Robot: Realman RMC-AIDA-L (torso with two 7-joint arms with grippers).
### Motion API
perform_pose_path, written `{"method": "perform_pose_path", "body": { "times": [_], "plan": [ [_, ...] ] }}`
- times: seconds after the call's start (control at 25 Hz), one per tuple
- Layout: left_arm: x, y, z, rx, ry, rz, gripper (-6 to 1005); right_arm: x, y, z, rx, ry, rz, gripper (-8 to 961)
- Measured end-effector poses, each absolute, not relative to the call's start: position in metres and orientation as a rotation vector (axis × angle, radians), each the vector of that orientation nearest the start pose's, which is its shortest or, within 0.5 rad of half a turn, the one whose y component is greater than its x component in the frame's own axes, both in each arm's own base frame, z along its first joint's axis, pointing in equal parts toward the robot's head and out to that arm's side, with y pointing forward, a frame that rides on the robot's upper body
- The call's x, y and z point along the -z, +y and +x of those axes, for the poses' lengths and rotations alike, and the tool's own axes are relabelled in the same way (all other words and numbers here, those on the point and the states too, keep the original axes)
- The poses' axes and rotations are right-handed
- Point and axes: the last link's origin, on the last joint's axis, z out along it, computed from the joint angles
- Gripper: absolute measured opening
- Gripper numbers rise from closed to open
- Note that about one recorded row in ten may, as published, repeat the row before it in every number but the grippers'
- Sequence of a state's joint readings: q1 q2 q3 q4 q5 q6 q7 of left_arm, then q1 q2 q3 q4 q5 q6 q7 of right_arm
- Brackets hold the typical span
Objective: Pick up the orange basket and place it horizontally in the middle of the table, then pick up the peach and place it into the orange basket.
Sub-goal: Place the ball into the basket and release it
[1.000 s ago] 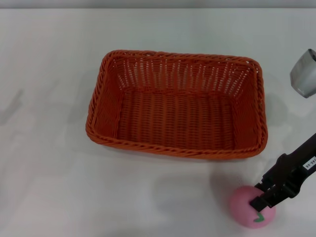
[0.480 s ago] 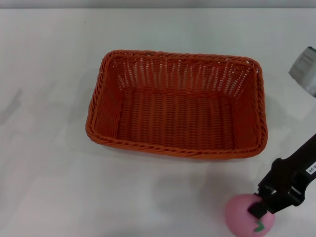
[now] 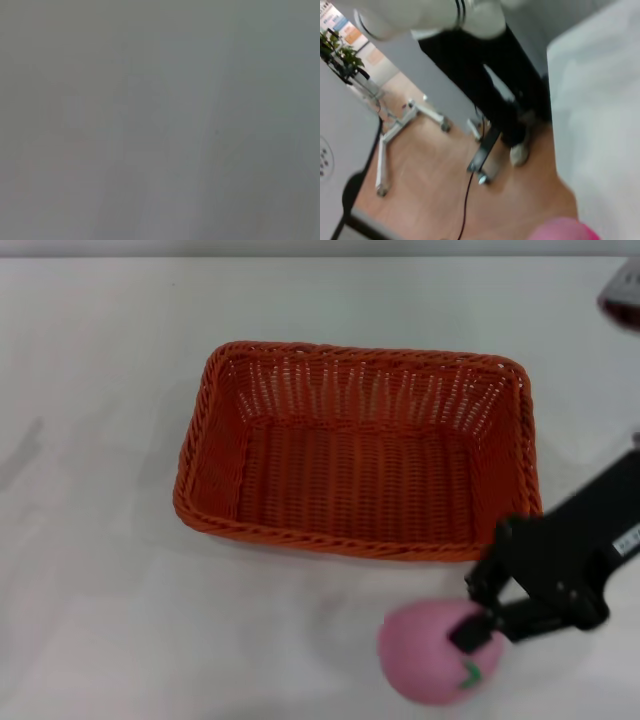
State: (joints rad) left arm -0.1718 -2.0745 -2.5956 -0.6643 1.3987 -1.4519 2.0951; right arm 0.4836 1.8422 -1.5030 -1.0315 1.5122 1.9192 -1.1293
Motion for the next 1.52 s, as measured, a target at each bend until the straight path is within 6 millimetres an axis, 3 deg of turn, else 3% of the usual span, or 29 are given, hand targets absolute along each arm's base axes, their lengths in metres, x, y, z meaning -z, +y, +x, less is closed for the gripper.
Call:
{"method": "perform_pose_path", "body": {
  "times": [0.28,0.6,0.76,1.36,1.52],
  "plan": [
    [-0.093,0.268,-0.357,0.871,-0.553,-1.874,883,-0.042,0.296,0.182,-0.454,0.643,-3.327,114],
    [-0.094,0.268,-0.357,0.871,-0.547,-1.876,883,-0.062,0.329,0.201,-0.528,0.542,-3.023,55],
    [-0.094,0.268,-0.357,0.870,-0.545,-1.877,883,-0.057,0.334,0.214,-0.521,0.519,-2.929,47],
    [-0.095,0.272,-0.353,0.876,-0.529,-1.883,883,-0.022,0.340,0.242,-0.458,0.529,-2.854,53],
    [-0.095,0.272,-0.353,0.876,-0.530,-1.883,883,-0.018,0.340,0.248,-0.449,0.555,-2.834,149]
  ]
}}
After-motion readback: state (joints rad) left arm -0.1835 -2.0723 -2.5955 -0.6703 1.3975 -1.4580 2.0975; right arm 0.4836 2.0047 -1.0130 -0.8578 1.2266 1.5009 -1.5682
